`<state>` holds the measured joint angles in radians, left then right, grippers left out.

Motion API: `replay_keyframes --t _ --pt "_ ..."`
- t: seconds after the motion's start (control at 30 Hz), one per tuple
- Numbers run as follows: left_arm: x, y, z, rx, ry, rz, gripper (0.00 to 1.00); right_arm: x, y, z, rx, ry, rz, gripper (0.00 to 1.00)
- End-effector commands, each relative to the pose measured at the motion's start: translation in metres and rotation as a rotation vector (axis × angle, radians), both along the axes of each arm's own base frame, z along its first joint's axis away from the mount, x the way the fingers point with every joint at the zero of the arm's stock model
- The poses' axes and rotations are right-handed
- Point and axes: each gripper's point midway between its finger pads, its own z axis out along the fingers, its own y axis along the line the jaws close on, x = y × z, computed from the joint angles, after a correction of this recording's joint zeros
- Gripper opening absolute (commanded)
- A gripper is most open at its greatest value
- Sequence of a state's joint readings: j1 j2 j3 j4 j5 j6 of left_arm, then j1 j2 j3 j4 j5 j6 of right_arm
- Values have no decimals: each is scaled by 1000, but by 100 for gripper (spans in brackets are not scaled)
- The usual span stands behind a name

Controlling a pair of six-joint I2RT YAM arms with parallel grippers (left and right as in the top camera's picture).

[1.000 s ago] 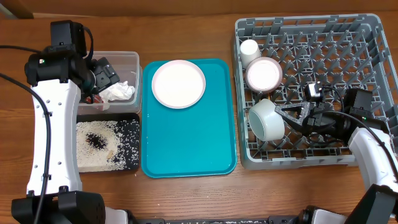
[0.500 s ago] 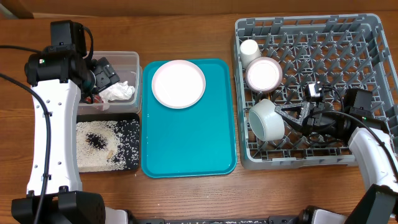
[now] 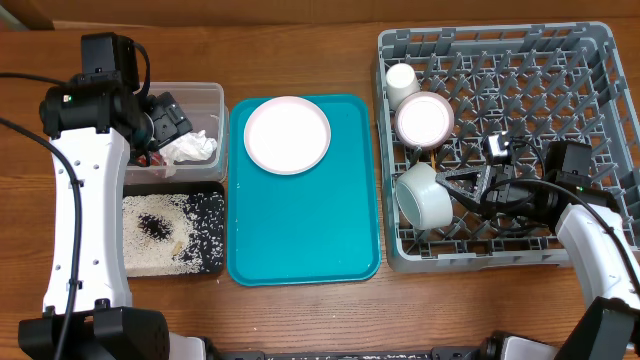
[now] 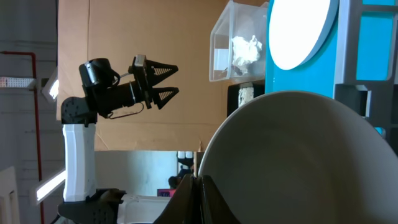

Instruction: Sort waste into correct bins and load items into the dishwasher

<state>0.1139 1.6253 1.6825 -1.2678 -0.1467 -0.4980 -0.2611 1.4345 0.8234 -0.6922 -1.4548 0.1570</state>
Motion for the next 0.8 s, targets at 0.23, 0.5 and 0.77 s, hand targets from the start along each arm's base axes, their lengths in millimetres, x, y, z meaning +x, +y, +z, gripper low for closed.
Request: replay_keyframes --t 0.23,0.5,0.77 --pt "3 2 3 9 -7 -3 100 -9 3 -18 2 24 4 4" --pt "3 2 3 9 -7 -3 100 8 -9 -21 -42 -22 -49 4" --pt "3 2 3 9 -7 -3 100 21 -18 -29 -126 -65 -97 12"
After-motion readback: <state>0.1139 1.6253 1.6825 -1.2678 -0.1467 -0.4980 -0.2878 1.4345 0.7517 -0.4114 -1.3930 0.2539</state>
